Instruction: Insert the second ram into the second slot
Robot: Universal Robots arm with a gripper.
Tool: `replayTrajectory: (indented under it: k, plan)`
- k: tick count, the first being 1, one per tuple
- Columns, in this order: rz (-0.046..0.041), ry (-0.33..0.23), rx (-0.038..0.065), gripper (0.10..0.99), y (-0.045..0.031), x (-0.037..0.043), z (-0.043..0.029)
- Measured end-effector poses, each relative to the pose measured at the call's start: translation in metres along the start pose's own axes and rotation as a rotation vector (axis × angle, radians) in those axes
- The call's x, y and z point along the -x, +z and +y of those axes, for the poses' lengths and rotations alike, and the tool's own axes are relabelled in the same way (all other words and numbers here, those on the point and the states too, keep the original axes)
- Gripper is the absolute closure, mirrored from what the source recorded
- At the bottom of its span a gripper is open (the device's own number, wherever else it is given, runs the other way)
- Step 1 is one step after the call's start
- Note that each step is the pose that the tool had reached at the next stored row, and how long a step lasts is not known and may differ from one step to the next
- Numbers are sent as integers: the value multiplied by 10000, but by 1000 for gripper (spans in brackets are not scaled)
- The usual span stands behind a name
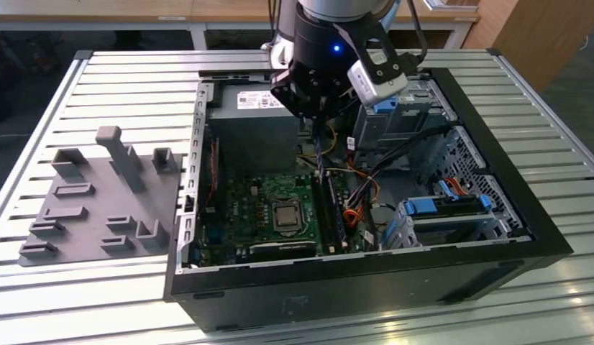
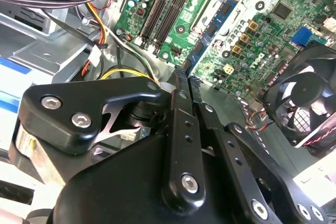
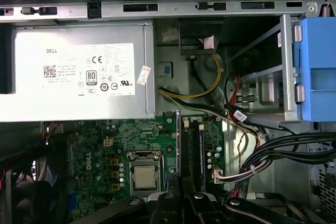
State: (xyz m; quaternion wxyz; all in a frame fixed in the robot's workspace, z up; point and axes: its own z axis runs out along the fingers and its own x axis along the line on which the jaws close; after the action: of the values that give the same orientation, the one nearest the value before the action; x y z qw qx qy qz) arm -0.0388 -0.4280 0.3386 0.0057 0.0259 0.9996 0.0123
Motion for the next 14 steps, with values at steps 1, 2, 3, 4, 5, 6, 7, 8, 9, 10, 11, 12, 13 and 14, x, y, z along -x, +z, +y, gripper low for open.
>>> replayTrajectory:
  k: [1,2,3,4,5,6,7,8,9,10,11,12,13,14]
  plan:
    - [0,0,1,953,2,0,0]
    - [0,0,1,953,4,0,0]
    - [0,0,0,953,6,0,0]
    - [0,1,1,953,9,0,0]
    - [0,0,1,953,11,0,0]
    - [0,0,1,953,13,0,0]
    - [0,0,1,953,15,0,0]
    - [0,0,1,953,18,0,0]
    - [0,0,0,953,20,0,0]
    - [0,0,1,953,22,0,-1]
    - [0,0,1,953,24,0,-1]
    - [0,0,1,953,27,0,-1]
    - [0,0,0,953,29,0,-1]
    - [0,0,0,953,31,0,-1]
